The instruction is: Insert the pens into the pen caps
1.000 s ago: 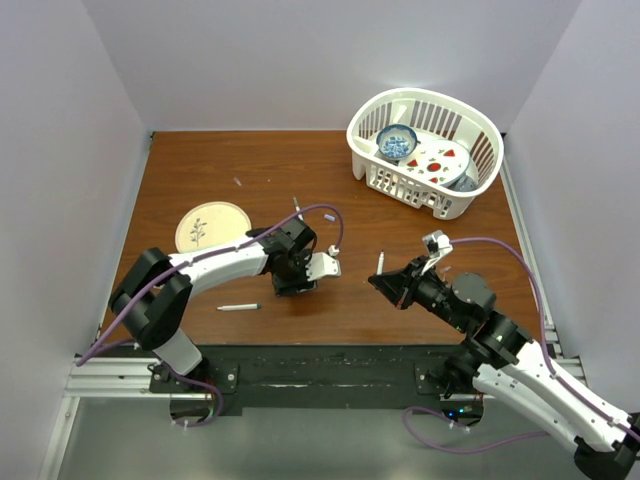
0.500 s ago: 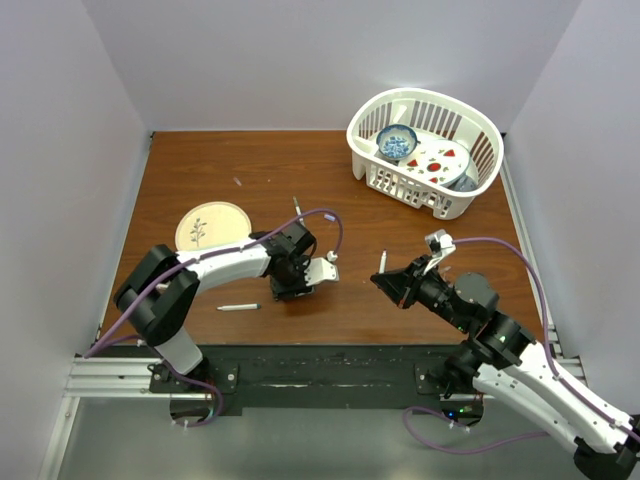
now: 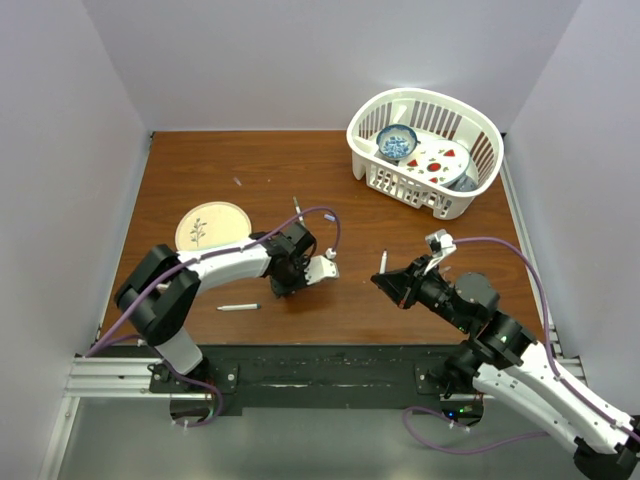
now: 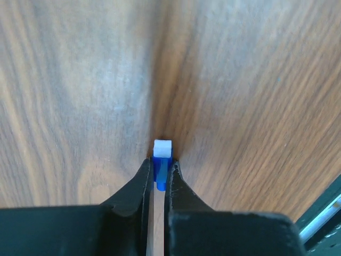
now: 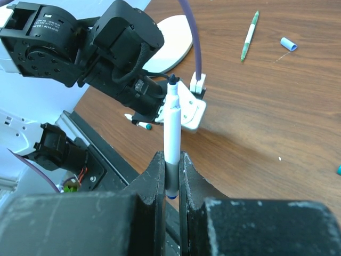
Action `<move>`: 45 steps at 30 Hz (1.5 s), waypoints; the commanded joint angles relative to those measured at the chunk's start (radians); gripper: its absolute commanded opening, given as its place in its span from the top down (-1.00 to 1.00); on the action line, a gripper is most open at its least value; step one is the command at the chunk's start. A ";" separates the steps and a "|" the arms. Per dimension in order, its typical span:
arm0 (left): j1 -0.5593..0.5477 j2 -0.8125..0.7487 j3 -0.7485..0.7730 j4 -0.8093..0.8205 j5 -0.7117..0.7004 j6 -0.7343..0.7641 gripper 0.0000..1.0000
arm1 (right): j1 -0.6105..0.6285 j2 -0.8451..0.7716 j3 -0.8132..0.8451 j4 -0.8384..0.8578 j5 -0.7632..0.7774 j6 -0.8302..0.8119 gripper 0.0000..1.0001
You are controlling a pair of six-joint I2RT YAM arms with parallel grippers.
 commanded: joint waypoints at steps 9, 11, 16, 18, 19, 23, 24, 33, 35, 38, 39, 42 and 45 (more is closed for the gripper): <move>-0.003 -0.426 -0.069 0.585 0.170 -0.610 1.00 | -0.003 0.081 -0.017 0.138 -0.091 0.022 1.00; -0.003 -0.492 -0.124 0.726 0.200 -0.765 1.00 | -0.004 0.098 -0.032 0.187 -0.130 0.035 1.00; -0.005 -0.692 -0.417 1.283 0.154 -1.118 1.00 | -0.004 0.216 -0.026 0.342 -0.239 0.022 1.00; -0.003 -0.735 -0.532 1.471 0.068 -1.279 1.00 | -0.003 0.253 -0.014 0.406 -0.299 0.021 1.00; -0.005 -0.741 -0.561 1.520 0.041 -1.323 1.00 | -0.003 0.288 -0.017 0.437 -0.321 0.031 1.00; -0.003 -0.718 -0.666 1.735 -0.004 -1.501 1.00 | -0.006 0.371 -0.028 0.573 -0.391 0.061 1.00; -0.005 -0.691 -0.686 1.811 0.003 -1.516 1.00 | -0.004 0.386 -0.025 0.606 -0.408 0.064 1.00; -0.003 -0.631 -0.709 1.938 0.011 -1.619 1.00 | 0.001 0.510 -0.014 0.695 -0.454 0.067 1.00; -0.003 -0.641 -0.698 1.880 0.003 -1.594 1.00 | 0.005 0.518 -0.011 0.701 -0.468 0.067 1.00; -0.003 -0.663 -0.681 1.821 -0.001 -1.568 1.00 | 0.011 0.529 -0.003 0.689 -0.479 0.055 1.00; -0.003 -0.669 -0.674 1.813 0.000 -1.563 1.00 | 0.013 0.532 0.003 0.687 -0.483 0.053 1.00; -0.003 -0.677 -0.641 1.740 0.011 -1.531 1.00 | 0.016 0.555 0.012 0.698 -0.513 0.045 1.00; -0.003 -0.678 -0.608 1.655 0.019 -1.511 1.00 | 0.019 0.579 0.029 0.698 -0.534 0.041 1.00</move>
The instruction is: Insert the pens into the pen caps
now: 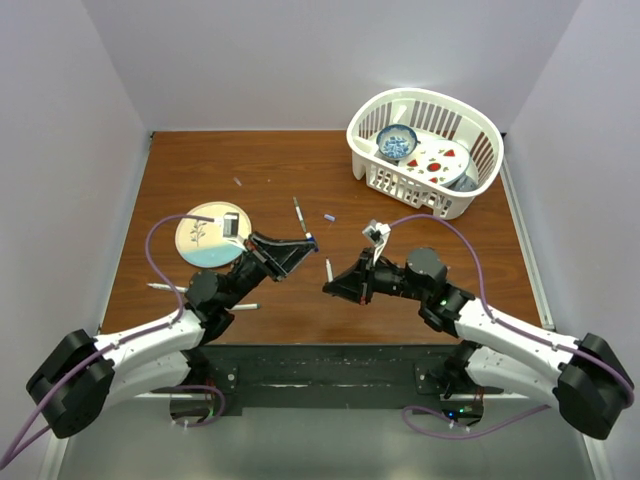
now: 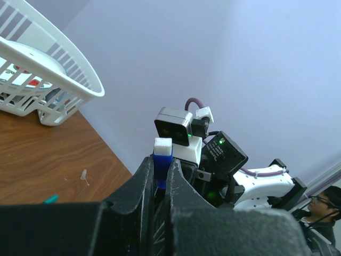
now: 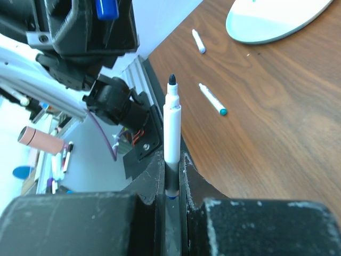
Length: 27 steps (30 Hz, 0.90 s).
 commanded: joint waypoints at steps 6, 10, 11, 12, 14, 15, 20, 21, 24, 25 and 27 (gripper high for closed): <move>-0.003 -0.020 0.074 -0.101 0.015 0.071 1.00 | 0.020 0.029 0.067 0.056 -0.053 -0.021 1.00; -0.002 -0.025 0.076 -0.122 0.029 0.076 1.00 | 0.024 0.034 0.076 0.047 -0.047 -0.026 1.00; -0.002 -0.021 0.080 -0.127 0.035 0.076 1.00 | 0.024 0.037 0.076 0.049 -0.047 -0.026 1.00; -0.002 -0.020 0.082 -0.127 0.043 0.077 1.00 | 0.025 0.041 0.079 0.046 -0.045 -0.026 1.00; -0.003 -0.015 0.091 -0.139 0.058 0.079 1.00 | 0.028 0.044 0.082 0.044 -0.045 -0.026 1.00; -0.003 -0.015 0.091 -0.144 0.060 0.079 1.00 | 0.028 0.046 0.082 0.045 -0.045 -0.026 1.00; -0.002 -0.020 0.091 -0.161 0.065 0.084 1.00 | 0.033 0.044 0.085 0.035 -0.032 -0.028 1.00; -0.002 -0.021 0.091 -0.165 0.068 0.084 1.00 | 0.033 0.044 0.087 0.035 -0.032 -0.031 1.00; -0.002 -0.028 0.093 -0.184 0.068 0.090 1.00 | 0.034 0.038 0.083 0.032 -0.027 -0.029 1.00; -0.002 -0.029 0.093 -0.193 0.065 0.093 1.00 | 0.036 0.040 0.085 0.032 -0.027 -0.031 1.00; -0.002 -0.035 0.093 -0.201 0.061 0.097 1.00 | 0.034 0.041 0.083 0.033 -0.025 -0.032 1.00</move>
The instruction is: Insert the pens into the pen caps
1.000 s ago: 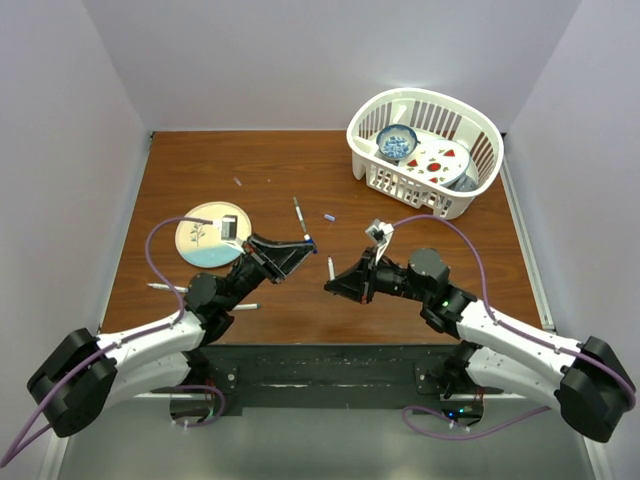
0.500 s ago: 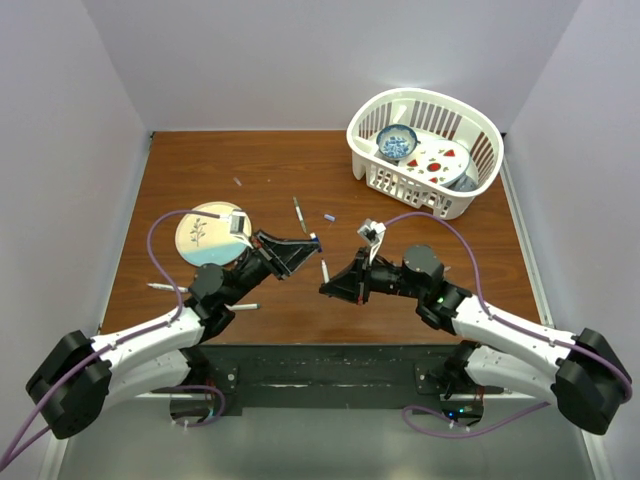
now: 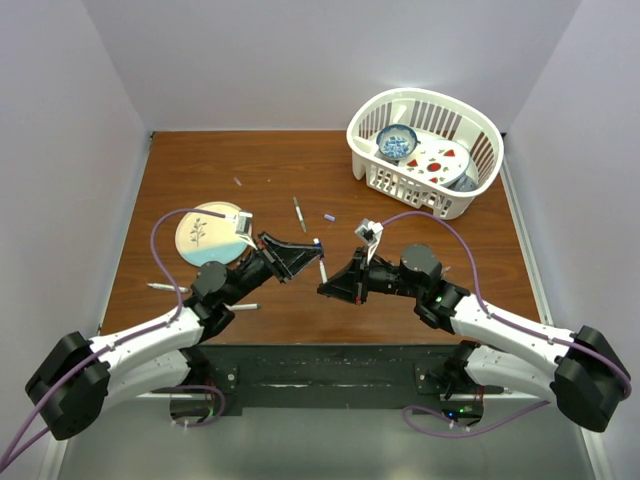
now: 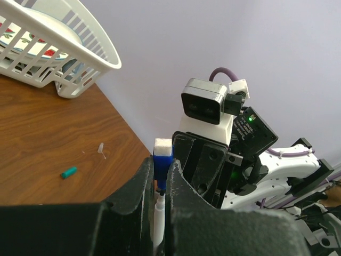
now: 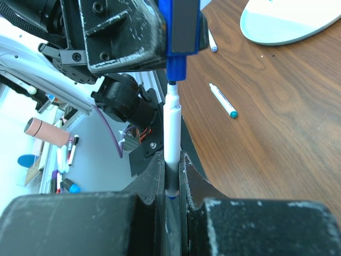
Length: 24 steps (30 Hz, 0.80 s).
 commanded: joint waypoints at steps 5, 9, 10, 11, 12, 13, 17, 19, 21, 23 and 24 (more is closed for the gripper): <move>-0.002 -0.040 0.050 -0.027 -0.003 0.051 1.00 | 0.008 0.001 0.039 0.021 -0.001 -0.023 1.00; -0.002 -0.057 0.065 -0.055 -0.011 0.061 1.00 | 0.010 0.005 0.030 0.016 0.004 -0.026 1.00; -0.003 -0.063 0.071 -0.066 -0.011 0.063 1.00 | 0.010 0.007 0.028 0.014 0.004 -0.025 1.00; -0.002 -0.066 0.074 -0.072 -0.011 0.063 1.00 | 0.010 0.005 0.025 0.013 0.004 -0.026 1.00; -0.003 -0.069 0.076 -0.077 -0.011 0.069 1.00 | 0.010 0.007 0.025 0.011 0.004 -0.025 1.00; -0.002 -0.075 0.080 -0.087 -0.011 0.070 1.00 | 0.010 0.007 0.025 0.013 0.004 -0.026 1.00; -0.002 -0.081 0.079 -0.109 -0.019 0.081 1.00 | 0.011 0.002 0.025 0.010 0.007 -0.025 1.00; -0.002 -0.081 0.074 -0.113 -0.020 0.084 1.00 | 0.011 0.001 0.025 0.011 0.007 -0.023 1.00; -0.002 -0.080 0.073 -0.113 -0.020 0.086 1.00 | 0.011 -0.001 0.027 0.005 0.012 -0.026 1.00; -0.002 -0.078 0.071 -0.113 -0.019 0.086 1.00 | 0.013 -0.006 0.028 0.002 0.016 -0.028 1.00; -0.002 -0.078 0.068 -0.115 -0.017 0.086 1.00 | 0.011 -0.006 0.027 0.002 0.018 -0.028 1.00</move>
